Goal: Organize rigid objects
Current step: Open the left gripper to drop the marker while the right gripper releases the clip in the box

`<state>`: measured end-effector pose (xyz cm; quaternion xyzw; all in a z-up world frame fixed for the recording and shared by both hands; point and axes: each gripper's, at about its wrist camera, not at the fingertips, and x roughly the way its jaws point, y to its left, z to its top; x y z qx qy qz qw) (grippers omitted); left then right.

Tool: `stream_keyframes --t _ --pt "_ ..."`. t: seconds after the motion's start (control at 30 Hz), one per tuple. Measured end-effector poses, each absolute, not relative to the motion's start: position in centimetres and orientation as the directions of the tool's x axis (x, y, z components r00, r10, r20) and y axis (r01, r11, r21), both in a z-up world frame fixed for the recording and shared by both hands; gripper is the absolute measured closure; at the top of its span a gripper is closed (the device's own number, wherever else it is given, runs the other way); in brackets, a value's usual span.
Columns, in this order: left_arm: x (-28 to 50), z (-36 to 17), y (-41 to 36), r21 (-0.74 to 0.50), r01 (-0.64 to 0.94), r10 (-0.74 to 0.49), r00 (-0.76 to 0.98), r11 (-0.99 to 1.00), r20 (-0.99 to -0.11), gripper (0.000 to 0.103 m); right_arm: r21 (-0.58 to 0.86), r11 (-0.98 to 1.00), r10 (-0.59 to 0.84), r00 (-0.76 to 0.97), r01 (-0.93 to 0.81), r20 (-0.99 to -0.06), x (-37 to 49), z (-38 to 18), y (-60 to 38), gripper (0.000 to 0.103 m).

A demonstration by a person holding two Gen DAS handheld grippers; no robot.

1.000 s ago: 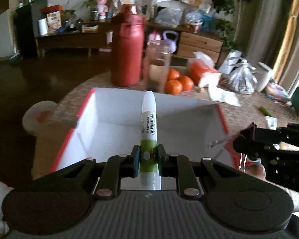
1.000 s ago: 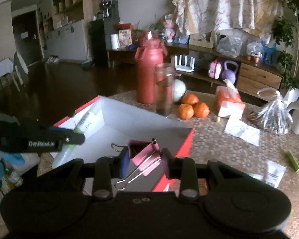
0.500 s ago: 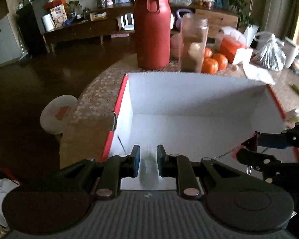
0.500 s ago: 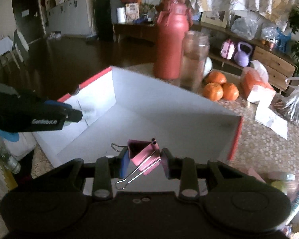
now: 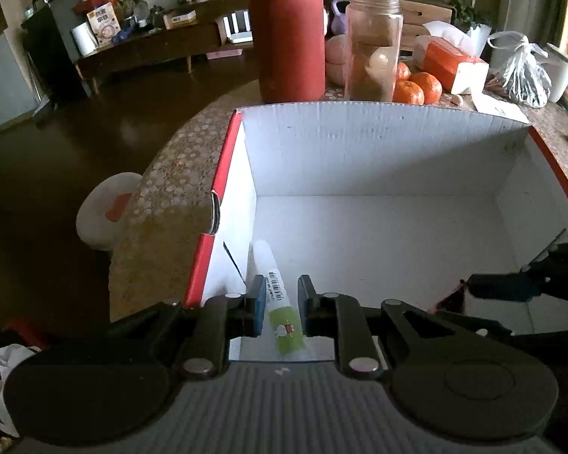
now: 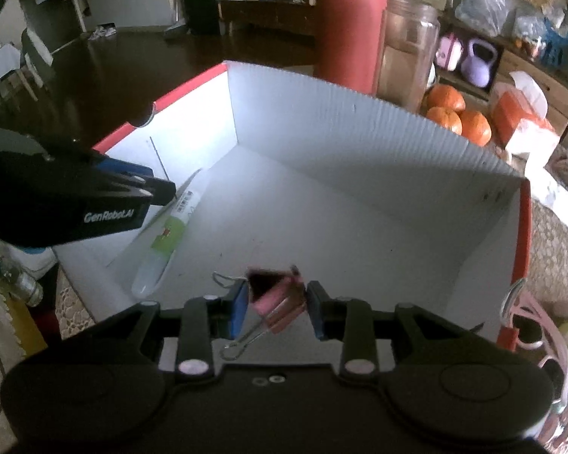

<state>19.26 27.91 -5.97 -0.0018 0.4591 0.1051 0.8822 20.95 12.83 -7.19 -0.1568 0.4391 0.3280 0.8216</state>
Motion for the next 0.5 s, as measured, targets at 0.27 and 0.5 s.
stream_keyframes --t 0.27,0.5 --pt "18.9 -5.5 27.1 0.079 -0.183 0.171 0.568 0.980 -0.805 0.085 0.019 0.754 0.399 0.434 -0.657 -0.808 20.7 -6.5 12.1 0.051" --pt "18.3 -4.3 26.0 0.068 -0.178 0.161 0.583 0.982 -0.796 0.085 0.035 0.749 0.434 0.450 -0.661 -0.781 19.7 -4.8 11.0 0.039"
